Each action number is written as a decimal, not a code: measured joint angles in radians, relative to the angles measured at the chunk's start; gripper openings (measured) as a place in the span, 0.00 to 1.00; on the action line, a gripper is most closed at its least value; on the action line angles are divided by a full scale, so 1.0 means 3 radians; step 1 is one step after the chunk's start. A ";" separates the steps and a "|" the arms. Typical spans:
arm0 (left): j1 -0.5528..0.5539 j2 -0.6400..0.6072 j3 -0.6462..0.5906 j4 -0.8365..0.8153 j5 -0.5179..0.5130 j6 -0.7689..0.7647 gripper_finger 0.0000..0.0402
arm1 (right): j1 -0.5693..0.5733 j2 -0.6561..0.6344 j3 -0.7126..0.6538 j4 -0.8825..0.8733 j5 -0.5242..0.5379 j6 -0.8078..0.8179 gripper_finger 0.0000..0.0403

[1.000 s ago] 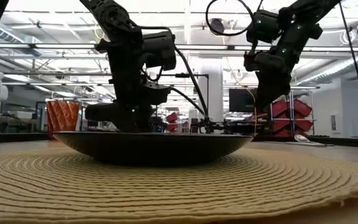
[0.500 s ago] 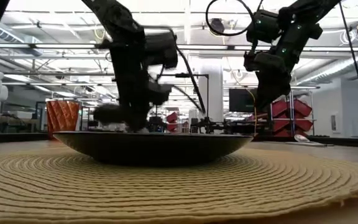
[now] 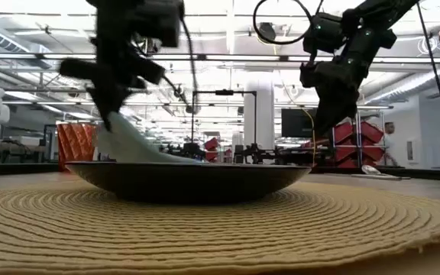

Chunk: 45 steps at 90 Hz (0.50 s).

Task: Set table place
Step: Fold the blue napkin

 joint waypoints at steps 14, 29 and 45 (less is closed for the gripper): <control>-0.0385 -0.0354 -0.0213 -0.0157 0.0209 -0.0896 0.00 | 0.0121 0.0000 0.0001 -0.0006 -0.0053 -0.0022 0.33; -0.1038 -0.0538 -0.0459 -0.0177 0.0380 -0.2027 0.00 | 0.0351 0.0000 0.0000 -0.0025 -0.0053 0.0033 0.33; -0.1846 -0.0527 -0.0516 0.0101 0.0550 -0.3200 0.00 | 0.0717 0.0000 0.0001 -0.0127 -0.0054 0.0278 0.33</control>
